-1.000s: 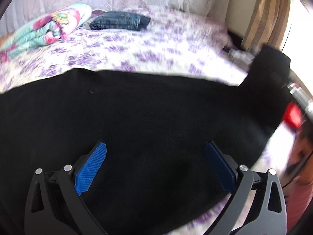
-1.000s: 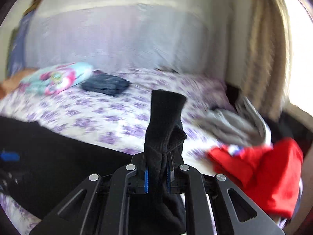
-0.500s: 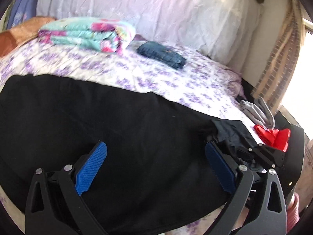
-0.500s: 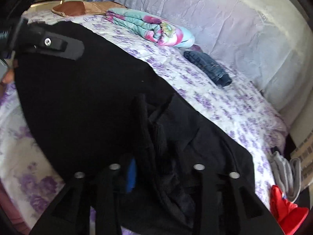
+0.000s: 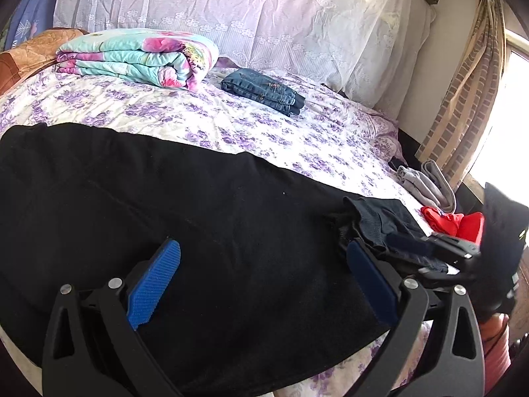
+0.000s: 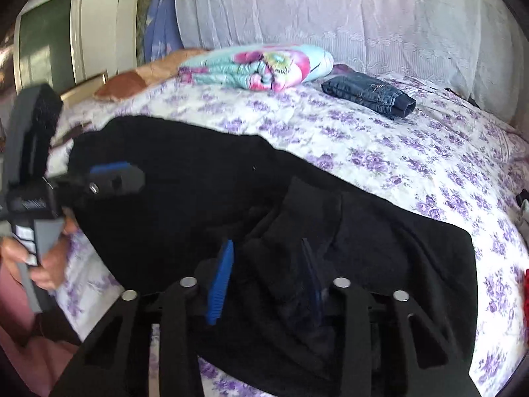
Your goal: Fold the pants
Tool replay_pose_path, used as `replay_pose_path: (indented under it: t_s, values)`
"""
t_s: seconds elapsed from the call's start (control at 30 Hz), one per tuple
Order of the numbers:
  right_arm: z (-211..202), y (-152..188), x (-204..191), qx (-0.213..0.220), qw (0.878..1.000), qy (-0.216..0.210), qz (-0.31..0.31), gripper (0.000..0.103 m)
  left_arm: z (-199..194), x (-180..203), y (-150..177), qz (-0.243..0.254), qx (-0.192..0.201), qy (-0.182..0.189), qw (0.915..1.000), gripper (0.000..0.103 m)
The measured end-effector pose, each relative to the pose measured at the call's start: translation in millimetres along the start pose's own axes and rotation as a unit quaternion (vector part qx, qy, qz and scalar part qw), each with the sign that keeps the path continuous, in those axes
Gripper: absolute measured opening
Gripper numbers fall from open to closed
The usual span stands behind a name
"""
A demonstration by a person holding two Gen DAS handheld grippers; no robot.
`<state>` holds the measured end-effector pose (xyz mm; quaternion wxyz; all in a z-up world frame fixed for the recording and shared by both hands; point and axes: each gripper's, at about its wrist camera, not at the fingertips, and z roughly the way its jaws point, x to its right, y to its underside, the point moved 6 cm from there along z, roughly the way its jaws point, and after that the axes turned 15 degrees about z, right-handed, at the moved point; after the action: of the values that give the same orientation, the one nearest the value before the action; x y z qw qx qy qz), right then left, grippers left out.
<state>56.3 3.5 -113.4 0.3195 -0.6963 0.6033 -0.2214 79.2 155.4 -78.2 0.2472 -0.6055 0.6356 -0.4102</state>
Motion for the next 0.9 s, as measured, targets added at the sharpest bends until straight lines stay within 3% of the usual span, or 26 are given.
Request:
replay_pose_path:
  t_s: [0.07, 0.27, 0.3, 0.43, 0.47, 0.5, 0.53, 0.67, 0.77, 0.87, 0.9]
  values:
    - [10.7, 0.3, 2.6, -0.005, 1.0, 0.021, -0.007, 0.009, 0.1, -0.1, -0.1, 0.001, 0.0, 0.0, 1.0, 0.099]
    - [-7.3, -16.0, -12.6, 0.027, 0.999, -0.032, 0.009, 0.008, -0.4, 0.0, -0.6, -0.002, 0.002, 0.002, 1.0, 0.099]
    - [-4.6, -12.8, -17.6, 0.02, 0.999, -0.041, 0.006, 0.008, -0.6, 0.0, -0.7, -0.002, 0.004, 0.002, 1.0, 0.099]
    - [28.9, 5.3, -13.4, -0.027, 1.0, -0.014, 0.002, 0.012, 0.0, 0.7, 0.1, 0.001, 0.0, 0.002, 1.0, 0.099]
    - [25.1, 4.3, -13.9, -0.023, 1.0, -0.019, 0.005, 0.025, 0.4, 1.2, 0.4, 0.003, -0.002, 0.0, 1.0, 0.099]
    - [16.4, 1.0, -15.2, -0.021, 0.999, -0.041, 0.014, 0.052, 0.7, 1.3, 0.2, 0.004, -0.003, -0.001, 1.0, 0.099]
    - [6.9, -2.5, -13.4, -0.006, 0.998, -0.054, 0.027, 0.062, 1.2, 1.7, 0.2, 0.005, -0.005, -0.002, 1.0, 0.099]
    - [-34.0, -14.8, 20.7, 0.065, 0.993, -0.054, 0.085, 0.065, 2.3, 5.2, -1.8, 0.01, -0.015, 0.002, 0.9998, 0.099]
    - [-51.6, -13.1, 75.6, 0.094, 0.979, -0.046, 0.174, 0.061, -2.9, 23.1, -17.7, 0.012, -0.005, 0.042, 0.999, 0.099]
    - [-39.8, 3.0, 132.2, 0.071, 0.953, -0.053, 0.289, 0.049, -1.6, 58.4, -43.5, 0.026, 0.019, 0.099, 0.9946, 0.099]
    - [-26.8, 14.5, 147.1, 0.046, 0.944, -0.047, 0.323, 0.043, 2.9, 73.1, -51.0, 0.037, 0.022, 0.117, 0.9922, 0.099]
